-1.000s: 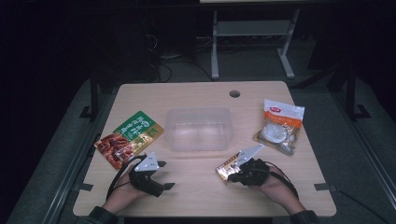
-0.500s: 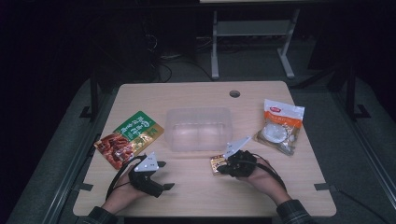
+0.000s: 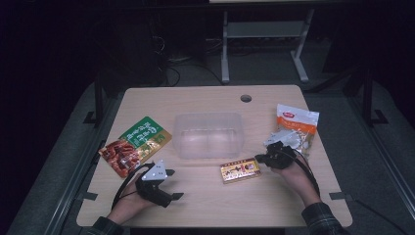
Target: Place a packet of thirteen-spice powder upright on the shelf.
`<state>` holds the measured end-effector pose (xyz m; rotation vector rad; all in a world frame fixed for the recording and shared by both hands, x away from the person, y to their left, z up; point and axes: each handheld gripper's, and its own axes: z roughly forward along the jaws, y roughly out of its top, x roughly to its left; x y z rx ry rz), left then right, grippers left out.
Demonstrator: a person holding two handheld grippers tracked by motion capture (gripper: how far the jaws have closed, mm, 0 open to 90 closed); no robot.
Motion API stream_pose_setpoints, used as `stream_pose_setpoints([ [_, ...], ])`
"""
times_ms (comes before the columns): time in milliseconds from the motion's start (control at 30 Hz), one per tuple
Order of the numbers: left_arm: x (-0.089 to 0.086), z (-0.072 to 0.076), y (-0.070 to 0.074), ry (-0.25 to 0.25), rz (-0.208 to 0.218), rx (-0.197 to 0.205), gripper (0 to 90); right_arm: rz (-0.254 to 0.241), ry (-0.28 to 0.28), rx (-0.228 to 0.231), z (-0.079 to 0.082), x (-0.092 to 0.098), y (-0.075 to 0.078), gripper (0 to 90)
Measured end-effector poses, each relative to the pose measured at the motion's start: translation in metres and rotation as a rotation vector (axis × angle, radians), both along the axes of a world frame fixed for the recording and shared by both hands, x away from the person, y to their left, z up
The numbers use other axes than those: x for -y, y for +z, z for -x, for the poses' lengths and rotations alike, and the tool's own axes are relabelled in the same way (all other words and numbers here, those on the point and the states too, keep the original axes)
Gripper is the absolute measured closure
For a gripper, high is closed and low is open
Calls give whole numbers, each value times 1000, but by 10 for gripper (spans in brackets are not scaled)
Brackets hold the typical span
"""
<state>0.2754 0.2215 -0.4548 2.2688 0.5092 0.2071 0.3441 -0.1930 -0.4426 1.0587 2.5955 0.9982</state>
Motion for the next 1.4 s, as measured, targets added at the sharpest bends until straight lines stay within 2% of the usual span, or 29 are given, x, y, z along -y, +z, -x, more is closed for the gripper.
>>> stream_pose_setpoints([
  [133, -1, 0, 1, -2, -3, 4, 151, 13, 9, -20, -1, -3, -5, 900],
  [267, -1, 0, 1, -2, -1, 3, 151, 11, 15, -15, 0, -6, -5, 900],
  [500, 1, 1, 1, -10, -1, -1, 151, 4, 84, -26, 5, -23, -6, 900],
  [700, 1, 2, 1, -17, 0, 2, 151, 4, 144, -34, 13, -44, -5, 900],
  [1100, 5, 4, 1, -41, 0, 0, 150, 1, 283, -21, 29, -84, -3, 900],
  [1133, 5, 4, 1, -43, 1, 3, 150, 11, 304, -4, 30, -87, -3, 900],
  [1167, 5, 4, 1, -45, 1, 2, 149, 6, 307, -13, 32, -91, -3, 900],
  [1267, 7, 5, 0, -52, 3, 6, 147, 18, 335, -4, 34, -98, -3, 900],
  [1400, 7, 6, 1, -58, 3, 4, 146, 10, 330, -10, 35, -96, -2, 900],
])
